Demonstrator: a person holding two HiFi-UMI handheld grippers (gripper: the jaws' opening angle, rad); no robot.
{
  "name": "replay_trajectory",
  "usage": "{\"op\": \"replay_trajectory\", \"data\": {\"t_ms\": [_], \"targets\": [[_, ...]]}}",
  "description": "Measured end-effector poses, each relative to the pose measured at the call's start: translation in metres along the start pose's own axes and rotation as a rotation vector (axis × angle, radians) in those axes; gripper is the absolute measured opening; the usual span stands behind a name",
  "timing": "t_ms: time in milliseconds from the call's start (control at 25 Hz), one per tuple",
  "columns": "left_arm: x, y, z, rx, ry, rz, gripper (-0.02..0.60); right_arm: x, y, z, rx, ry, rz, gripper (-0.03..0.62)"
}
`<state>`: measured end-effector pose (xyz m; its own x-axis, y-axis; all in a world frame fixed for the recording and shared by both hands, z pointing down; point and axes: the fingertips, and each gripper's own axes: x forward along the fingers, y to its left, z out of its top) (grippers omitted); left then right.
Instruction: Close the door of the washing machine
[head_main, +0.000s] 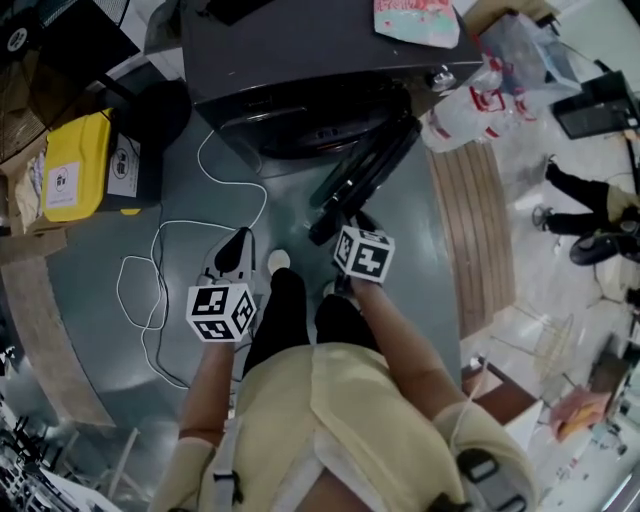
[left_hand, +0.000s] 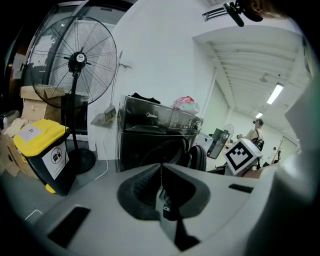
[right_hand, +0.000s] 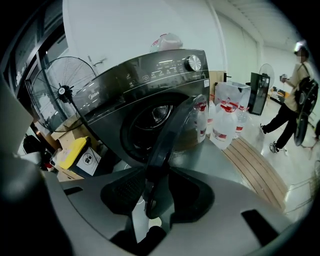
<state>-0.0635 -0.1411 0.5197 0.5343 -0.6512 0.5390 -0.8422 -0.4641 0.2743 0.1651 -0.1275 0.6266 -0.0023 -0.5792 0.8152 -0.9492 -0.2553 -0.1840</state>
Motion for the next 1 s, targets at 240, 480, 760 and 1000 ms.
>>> {"op": "replay_trajectory", "data": {"t_ms": [240,480,760,1000], "targets": [[-0.002,0.023,0.008,-0.005,-0.004,0.016,0.005,0.013,0.021,0.012,-0.011,-0.004,0.002,0.143],[-0.007,0.042,0.007,-0.021,-0.002,0.042,0.005,0.023,0.035,0.021,-0.009,-0.006,0.007,0.143],[-0.011,0.059,0.007,-0.040,-0.008,0.066,0.005,0.036,0.052,0.030,0.010,-0.009,0.012,0.143],[-0.017,0.075,0.005,-0.058,-0.013,0.099,0.005,0.048,0.068,0.043,0.003,-0.025,0.021,0.143]]}}
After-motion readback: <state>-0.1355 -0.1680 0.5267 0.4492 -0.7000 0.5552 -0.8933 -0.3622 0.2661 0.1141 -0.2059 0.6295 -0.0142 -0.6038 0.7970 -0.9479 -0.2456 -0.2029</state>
